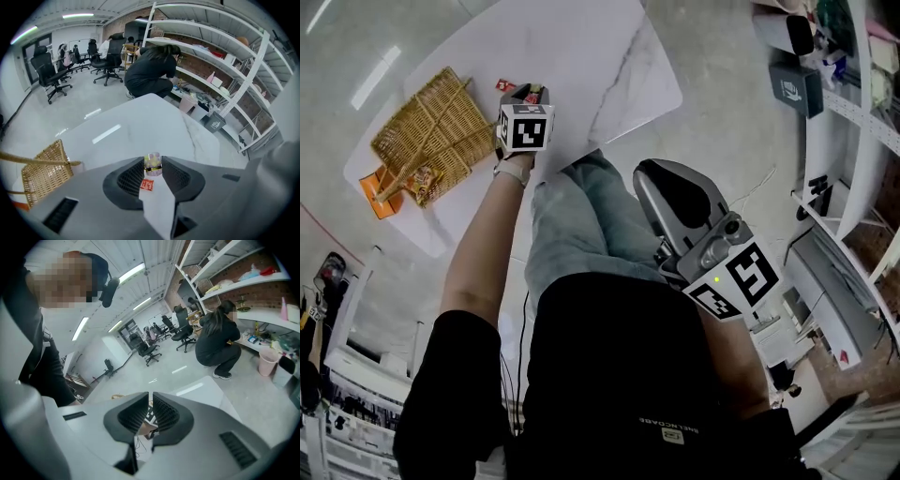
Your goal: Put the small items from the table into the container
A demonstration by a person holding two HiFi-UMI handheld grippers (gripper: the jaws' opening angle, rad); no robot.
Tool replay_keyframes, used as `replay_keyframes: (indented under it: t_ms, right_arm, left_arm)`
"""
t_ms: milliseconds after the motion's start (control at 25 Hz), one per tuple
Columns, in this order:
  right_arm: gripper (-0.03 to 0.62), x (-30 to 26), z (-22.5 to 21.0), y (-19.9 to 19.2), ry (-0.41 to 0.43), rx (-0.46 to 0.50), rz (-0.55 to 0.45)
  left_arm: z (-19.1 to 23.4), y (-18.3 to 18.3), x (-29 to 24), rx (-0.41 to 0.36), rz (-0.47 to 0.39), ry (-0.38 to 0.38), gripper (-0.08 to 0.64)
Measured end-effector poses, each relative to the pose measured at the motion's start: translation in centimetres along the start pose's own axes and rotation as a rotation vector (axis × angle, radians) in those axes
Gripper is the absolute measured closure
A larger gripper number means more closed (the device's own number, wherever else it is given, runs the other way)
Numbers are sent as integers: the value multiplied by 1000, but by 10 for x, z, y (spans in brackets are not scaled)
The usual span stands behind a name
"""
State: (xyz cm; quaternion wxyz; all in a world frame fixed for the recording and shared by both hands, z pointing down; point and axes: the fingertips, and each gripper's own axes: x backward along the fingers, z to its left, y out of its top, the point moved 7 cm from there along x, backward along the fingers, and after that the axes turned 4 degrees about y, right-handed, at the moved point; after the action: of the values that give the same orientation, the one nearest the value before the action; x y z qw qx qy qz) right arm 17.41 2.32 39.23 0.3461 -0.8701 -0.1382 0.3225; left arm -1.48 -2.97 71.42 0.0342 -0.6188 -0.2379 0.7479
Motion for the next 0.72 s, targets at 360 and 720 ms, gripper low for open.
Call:
replay_keyframes:
  t_ms: [360,720]
  right_arm:
    - [578,16,30,15,40,34,-26]
    - [578,11,56,26,122,82,-28]
  left_arm:
    - [-11,25,76,-11,-97,-16,439]
    - [-9,28,158,29,-197,3,439]
